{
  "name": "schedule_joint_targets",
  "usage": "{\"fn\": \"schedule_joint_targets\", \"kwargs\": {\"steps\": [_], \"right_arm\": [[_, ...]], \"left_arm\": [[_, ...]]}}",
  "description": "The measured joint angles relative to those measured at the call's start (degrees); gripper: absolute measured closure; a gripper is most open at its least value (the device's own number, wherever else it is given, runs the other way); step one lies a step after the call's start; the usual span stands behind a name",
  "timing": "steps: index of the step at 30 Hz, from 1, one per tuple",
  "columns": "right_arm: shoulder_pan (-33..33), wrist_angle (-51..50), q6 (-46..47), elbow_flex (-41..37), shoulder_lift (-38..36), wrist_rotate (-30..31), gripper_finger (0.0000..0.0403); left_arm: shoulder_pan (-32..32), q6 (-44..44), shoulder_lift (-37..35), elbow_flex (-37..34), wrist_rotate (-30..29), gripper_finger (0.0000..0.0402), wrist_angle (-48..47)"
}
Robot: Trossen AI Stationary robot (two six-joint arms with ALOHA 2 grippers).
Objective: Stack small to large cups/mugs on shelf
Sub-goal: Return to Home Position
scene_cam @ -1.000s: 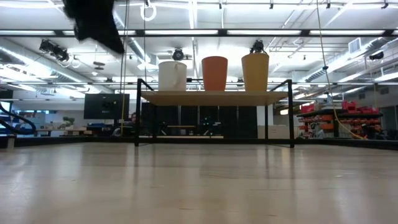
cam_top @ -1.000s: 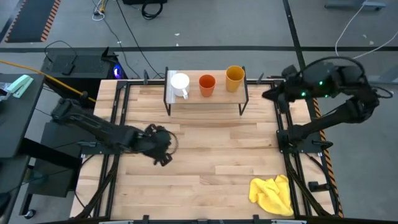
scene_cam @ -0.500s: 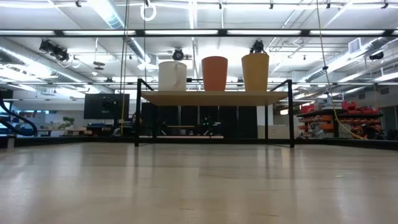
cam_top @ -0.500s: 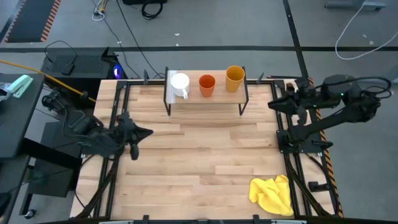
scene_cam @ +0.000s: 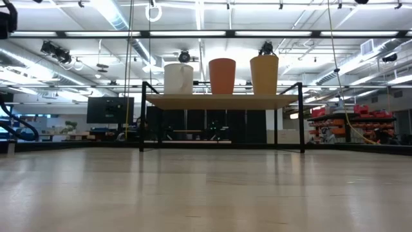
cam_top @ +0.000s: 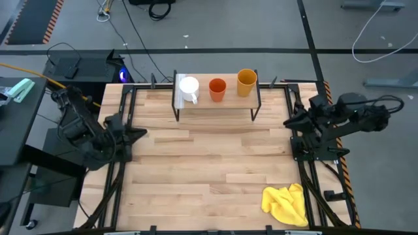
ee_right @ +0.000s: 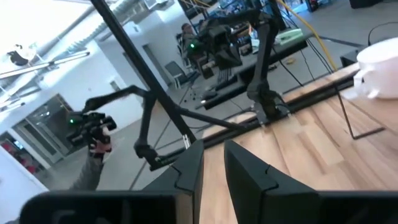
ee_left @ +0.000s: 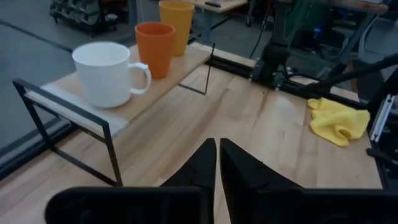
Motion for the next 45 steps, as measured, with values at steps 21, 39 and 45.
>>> {"fn": "schedule_joint_targets", "kwargs": {"steps": [21, 39, 45], "right_arm": [[0.0, 9.8, -7.4, -2.9, -0.9, -4.0, 0.0331], [0.0, 9.5, -3.9, -2.8, -0.9, -6.8, 0.0331], [0.0, 9.7, -2.5, -2.8, -0.9, -9.2, 0.0331]], "left_arm": [[-14.4, -1.6, -4.9, -7.9, -3.5, 0.0372, 11.9], [-11.2, 61.8, -2.6, -11.7, 50.8, 0.0368, 69.3], [-4.0, 58.7, -3.5, -14.2, 57.1, 0.0376, 68.7]]}}
